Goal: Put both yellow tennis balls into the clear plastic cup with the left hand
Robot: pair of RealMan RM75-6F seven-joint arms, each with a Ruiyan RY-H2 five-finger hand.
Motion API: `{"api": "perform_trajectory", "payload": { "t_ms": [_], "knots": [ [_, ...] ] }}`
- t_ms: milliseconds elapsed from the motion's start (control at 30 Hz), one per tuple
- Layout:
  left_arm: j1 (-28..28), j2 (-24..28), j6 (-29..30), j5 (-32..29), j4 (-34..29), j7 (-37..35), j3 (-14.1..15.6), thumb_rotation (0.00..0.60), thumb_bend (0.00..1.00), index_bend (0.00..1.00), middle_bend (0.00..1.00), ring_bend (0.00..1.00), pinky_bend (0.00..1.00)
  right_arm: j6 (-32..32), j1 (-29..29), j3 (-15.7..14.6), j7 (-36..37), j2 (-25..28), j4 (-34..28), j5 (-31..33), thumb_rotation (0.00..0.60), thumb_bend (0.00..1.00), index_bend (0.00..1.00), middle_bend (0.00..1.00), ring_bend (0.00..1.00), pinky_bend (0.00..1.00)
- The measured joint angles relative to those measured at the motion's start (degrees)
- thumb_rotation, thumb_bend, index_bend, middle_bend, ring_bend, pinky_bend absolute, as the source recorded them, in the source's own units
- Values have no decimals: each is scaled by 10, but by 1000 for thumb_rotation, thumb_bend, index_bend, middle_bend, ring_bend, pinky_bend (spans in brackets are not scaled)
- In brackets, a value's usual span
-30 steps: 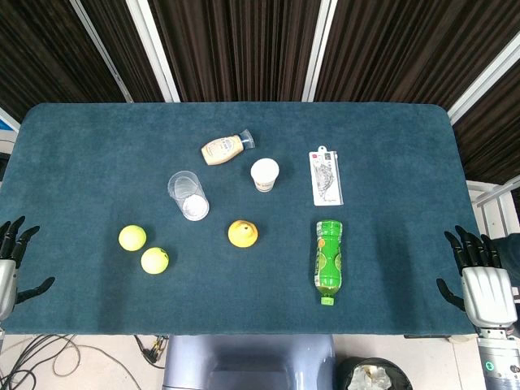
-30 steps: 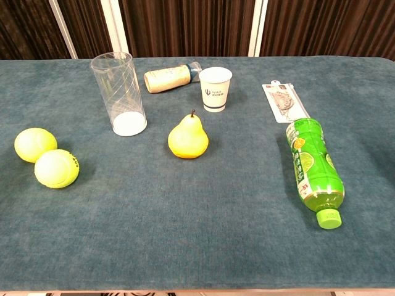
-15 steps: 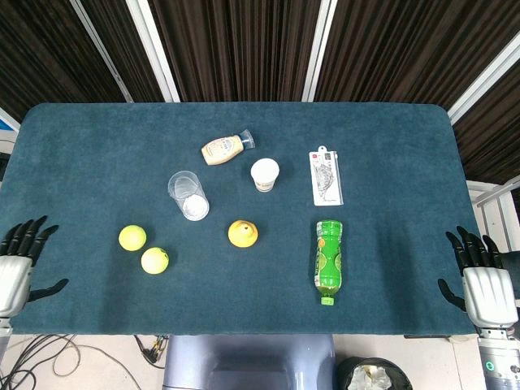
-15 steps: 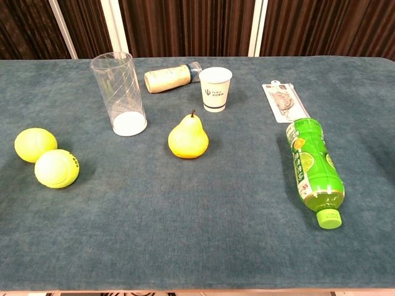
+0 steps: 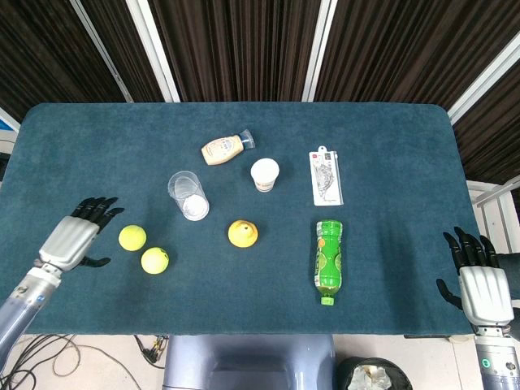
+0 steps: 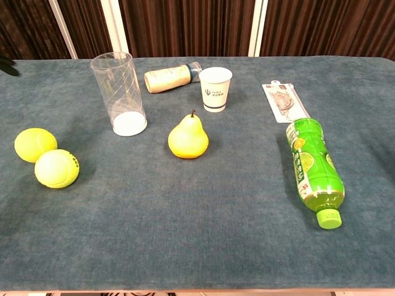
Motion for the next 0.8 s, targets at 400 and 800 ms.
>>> {"api": "perform_trajectory", "payload": {
  "t_ms": [400, 800],
  "knots": [
    [-57, -51, -94, -60, 43, 64, 6, 600, 0, 135, 6, 0, 90, 2, 0, 2, -4, -2, 1, 3, 600, 340, 119, 75, 121, 87],
    [-82, -108, -123, -73, 112, 67, 19, 600, 0, 133, 25, 0, 141, -2, 0, 3, -9, -7, 6, 10, 600, 339, 119, 75, 121, 87]
  ]
}}
